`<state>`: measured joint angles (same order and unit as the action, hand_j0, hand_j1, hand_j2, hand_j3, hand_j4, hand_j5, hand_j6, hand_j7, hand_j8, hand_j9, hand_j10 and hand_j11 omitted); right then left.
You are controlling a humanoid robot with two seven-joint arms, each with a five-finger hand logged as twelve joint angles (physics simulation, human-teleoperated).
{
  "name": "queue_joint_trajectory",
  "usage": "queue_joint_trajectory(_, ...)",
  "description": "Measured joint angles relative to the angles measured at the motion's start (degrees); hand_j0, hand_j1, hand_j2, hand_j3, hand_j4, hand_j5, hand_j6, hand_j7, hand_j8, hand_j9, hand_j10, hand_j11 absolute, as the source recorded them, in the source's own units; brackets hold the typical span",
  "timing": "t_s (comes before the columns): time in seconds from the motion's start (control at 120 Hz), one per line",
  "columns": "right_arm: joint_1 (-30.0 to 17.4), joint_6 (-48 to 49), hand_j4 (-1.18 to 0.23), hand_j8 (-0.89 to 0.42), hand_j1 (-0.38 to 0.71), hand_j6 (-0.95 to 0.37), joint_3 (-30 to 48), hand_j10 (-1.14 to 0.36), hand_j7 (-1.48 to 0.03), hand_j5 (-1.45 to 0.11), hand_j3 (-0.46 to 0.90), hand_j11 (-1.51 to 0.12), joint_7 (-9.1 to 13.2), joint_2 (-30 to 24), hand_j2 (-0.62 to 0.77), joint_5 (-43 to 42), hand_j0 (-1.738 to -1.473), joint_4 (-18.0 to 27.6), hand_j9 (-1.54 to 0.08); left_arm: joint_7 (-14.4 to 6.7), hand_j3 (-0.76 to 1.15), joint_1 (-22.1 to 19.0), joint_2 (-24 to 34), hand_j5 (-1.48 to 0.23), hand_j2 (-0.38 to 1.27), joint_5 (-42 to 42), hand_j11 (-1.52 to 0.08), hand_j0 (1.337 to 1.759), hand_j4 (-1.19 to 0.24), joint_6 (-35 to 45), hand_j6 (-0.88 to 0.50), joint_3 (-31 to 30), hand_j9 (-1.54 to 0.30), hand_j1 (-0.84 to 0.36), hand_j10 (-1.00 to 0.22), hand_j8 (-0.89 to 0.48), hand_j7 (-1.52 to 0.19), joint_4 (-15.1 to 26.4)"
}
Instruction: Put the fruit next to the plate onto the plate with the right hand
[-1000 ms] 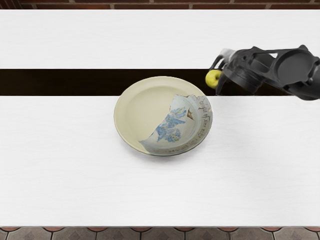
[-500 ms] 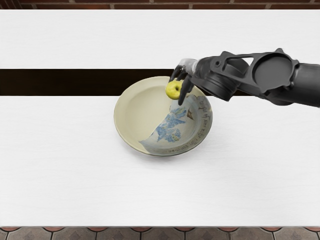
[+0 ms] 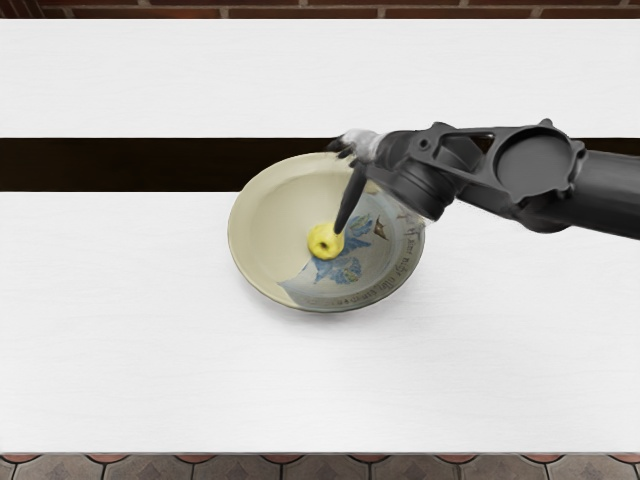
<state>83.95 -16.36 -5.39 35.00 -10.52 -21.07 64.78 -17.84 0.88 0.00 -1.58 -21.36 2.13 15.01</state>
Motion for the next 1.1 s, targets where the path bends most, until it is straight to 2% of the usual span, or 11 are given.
queue_joint_trajectory(0.2,-5.2,5.2,-0.06,-0.06,-0.28,-0.06,9.1,-0.07,-0.09,-0.1,0.0,-0.1,0.0,-12.7,0.02,-0.2,-1.658,9.1,-0.1,0.0,0.0,0.0,0.0,0.0,0.0,0.0,0.0,1.658,0.0,0.0,0.0,0.0,0.0,0.35,0.0,0.0,0.0,0.0)
queue_joint_trajectory(0.358,-15.0,18.7,-0.05,-0.05,-0.29,-0.04,21.9,-0.05,-0.07,-0.07,0.0,-0.07,-0.1,-22.8,0.01,-0.2,-1.658,11.3,-0.07,0.0,0.0,0.0,0.0,0.0,0.0,0.0,0.0,1.658,0.0,0.0,0.0,0.0,0.0,0.35,0.0,0.0,0.0,0.0)
queue_joint_trajectory(0.425,-18.6,24.6,-0.04,-0.04,-0.3,-0.04,26.3,-0.05,-0.06,-0.06,0.0,-0.06,-2.1,-26.5,0.0,-0.2,-1.658,11.6,-0.06,0.0,0.0,0.0,0.0,0.0,0.0,0.0,0.0,1.658,0.0,0.0,0.0,0.0,0.0,0.35,0.0,0.0,0.0,0.0)
queue_joint_trajectory(0.492,-21.5,30.0,-0.04,-0.04,-0.3,-0.04,29.4,-0.04,-0.05,-0.05,0.0,-0.06,-5.5,-29.7,0.0,-0.1,-1.658,11.7,-0.06,0.0,0.0,0.0,0.0,0.0,0.0,0.0,0.0,1.658,0.0,0.0,0.0,0.0,0.0,0.35,0.0,0.0,0.0,0.0)
queue_joint_trajectory(0.608,-25.0,38.2,-0.04,-0.04,-0.31,-0.04,31.7,-0.04,-0.05,-0.05,0.0,-0.05,-15.4,-34.4,0.0,-0.2,-1.658,11.5,-0.05,0.0,0.0,0.0,0.0,0.0,0.0,0.0,0.0,1.658,0.0,0.0,0.0,0.0,0.0,0.35,0.0,0.0,0.0,0.0)
queue_joint_trajectory(0.783,-31.3,48.0,-0.03,-0.03,-0.31,-0.03,32.7,-0.03,-0.04,-0.04,0.0,-0.04,-33.8,-38.2,0.0,-0.4,-1.658,7.8,-0.04,0.0,0.0,0.0,0.0,0.0,0.0,0.0,0.0,1.658,0.0,0.0,0.0,0.0,0.0,0.35,0.0,0.0,0.0,0.0)
queue_joint_trajectory(0.85,-33.7,49.6,-0.03,-0.03,-0.31,-0.03,32.8,-0.03,-0.04,-0.04,0.0,-0.04,-39.3,-38.7,0.0,-0.4,-1.658,5.0,-0.04,0.0,0.0,0.0,0.0,0.0,0.0,0.0,0.0,1.658,0.0,0.0,0.0,0.0,0.0,0.35,0.0,0.0,0.0,0.0)
queue_joint_trajectory(0.9,-35.1,50.3,-0.03,-0.03,-0.31,-0.03,32.8,-0.03,-0.04,-0.04,0.0,-0.04,-41.9,-39.0,0.0,-0.5,-1.658,3.3,-0.04,0.0,0.0,0.0,0.0,0.0,0.0,0.0,0.0,1.658,0.0,0.0,0.0,0.0,0.0,0.35,0.0,0.0,0.0,0.0)
queue_joint_trajectory(0.95,-36.6,50.7,-0.03,-0.03,-0.31,-0.03,32.8,-0.03,-0.04,-0.04,0.0,-0.04,-43.5,-39.2,0.0,-0.6,-1.658,1.8,-0.04,0.0,0.0,0.0,0.0,0.0,0.0,0.0,0.0,1.658,0.0,0.0,0.0,0.0,0.0,0.35,0.0,0.0,0.0,0.0)
queue_joint_trajectory(1.1,-41.1,51.2,-0.03,-0.03,-0.31,-0.03,32.9,-0.03,-0.04,-0.04,0.0,-0.04,-45.5,-39.5,0.0,-0.9,-1.658,-1.8,-0.04,0.0,0.0,0.0,0.0,0.0,0.0,0.0,0.0,1.658,0.0,0.0,0.0,0.0,0.0,0.35,0.0,0.0,0.0,0.0)
